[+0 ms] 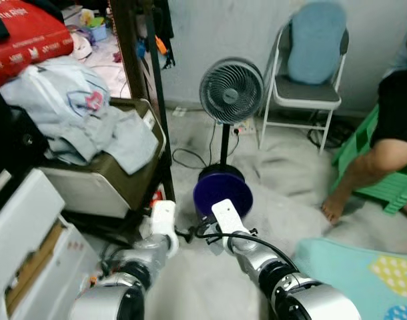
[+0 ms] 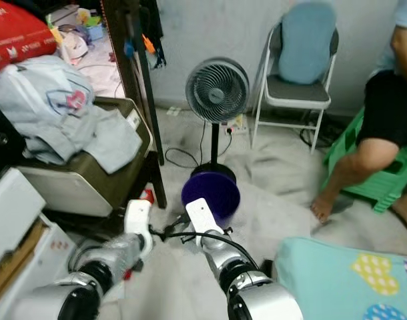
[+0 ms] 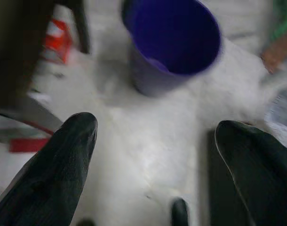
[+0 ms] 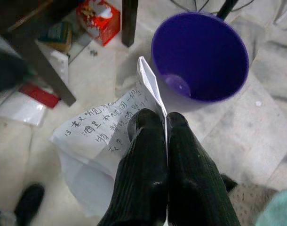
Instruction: Clean up the room
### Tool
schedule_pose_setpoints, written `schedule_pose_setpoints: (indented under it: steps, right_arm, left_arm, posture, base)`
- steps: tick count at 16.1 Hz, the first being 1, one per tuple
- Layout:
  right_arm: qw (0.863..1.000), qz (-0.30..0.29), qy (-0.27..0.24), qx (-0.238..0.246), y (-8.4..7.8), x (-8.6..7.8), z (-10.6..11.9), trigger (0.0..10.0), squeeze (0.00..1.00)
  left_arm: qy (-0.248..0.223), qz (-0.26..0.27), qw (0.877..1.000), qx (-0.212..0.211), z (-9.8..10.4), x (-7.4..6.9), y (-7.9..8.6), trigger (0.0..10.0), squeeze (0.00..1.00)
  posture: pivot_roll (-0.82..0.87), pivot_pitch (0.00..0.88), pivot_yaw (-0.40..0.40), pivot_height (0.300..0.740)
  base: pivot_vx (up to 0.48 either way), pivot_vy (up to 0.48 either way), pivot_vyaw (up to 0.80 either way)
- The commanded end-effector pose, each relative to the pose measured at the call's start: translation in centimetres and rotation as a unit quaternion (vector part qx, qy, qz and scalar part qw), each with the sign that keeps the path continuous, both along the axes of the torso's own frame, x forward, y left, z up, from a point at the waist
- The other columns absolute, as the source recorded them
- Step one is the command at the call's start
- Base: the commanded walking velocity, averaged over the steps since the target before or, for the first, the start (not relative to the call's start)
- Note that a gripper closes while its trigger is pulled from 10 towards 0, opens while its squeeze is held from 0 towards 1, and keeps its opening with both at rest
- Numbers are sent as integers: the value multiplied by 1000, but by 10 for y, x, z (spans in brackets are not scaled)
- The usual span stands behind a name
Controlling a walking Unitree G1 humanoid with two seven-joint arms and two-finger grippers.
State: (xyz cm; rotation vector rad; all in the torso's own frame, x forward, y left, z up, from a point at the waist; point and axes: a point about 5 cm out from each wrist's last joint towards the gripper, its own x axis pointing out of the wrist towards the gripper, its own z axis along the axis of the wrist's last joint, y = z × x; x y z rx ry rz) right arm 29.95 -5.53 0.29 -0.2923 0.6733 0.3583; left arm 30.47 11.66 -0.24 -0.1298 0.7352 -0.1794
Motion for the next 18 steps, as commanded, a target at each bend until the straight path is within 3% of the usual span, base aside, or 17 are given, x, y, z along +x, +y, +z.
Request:
schedule_pose_setpoints:
  steps: [1, 5, 11, 16, 18]
  right_arm:
    - [1000, 20, -5, 17, 19, 1, 7, 10000, 0]
    - [1000, 20, -5, 17, 20, 1, 8, 10000, 0]
    - [1000, 22, -6, 17, 20, 2, 8, 10000, 0]
    - [1000, 22, -5, 18, 21, 1, 8, 10000, 0]
    - [1000, 21, -5, 18, 21, 1, 8, 10000, 0]
  left_arm:
    - [5, 10, 1000, 9, -2, -2, 8, 10000, 0]
    - [-2, 5, 1000, -7, 0, 0, 6, 10000, 0]
    - [-3, 2, 1000, -10, 1, 1, 5, 10000, 0]
    - [-3, 1, 1000, -11, 1, 1, 6, 10000, 0]
    - [-3, 1, 1000, -12, 1, 1, 6, 10000, 0]
  posture:
    - [-184, 0, 6, 740]
    - [-185, 0, 7, 740]
    - [-188, 0, 9, 740]
    - [-187, 0, 10, 740]
    - [-187, 0, 10, 740]
  base:
    - [0, 0, 0]
    - [0, 0, -228]
    - [353, 0, -75]
    - [390, 0, -800]
    - [418, 0, 0]
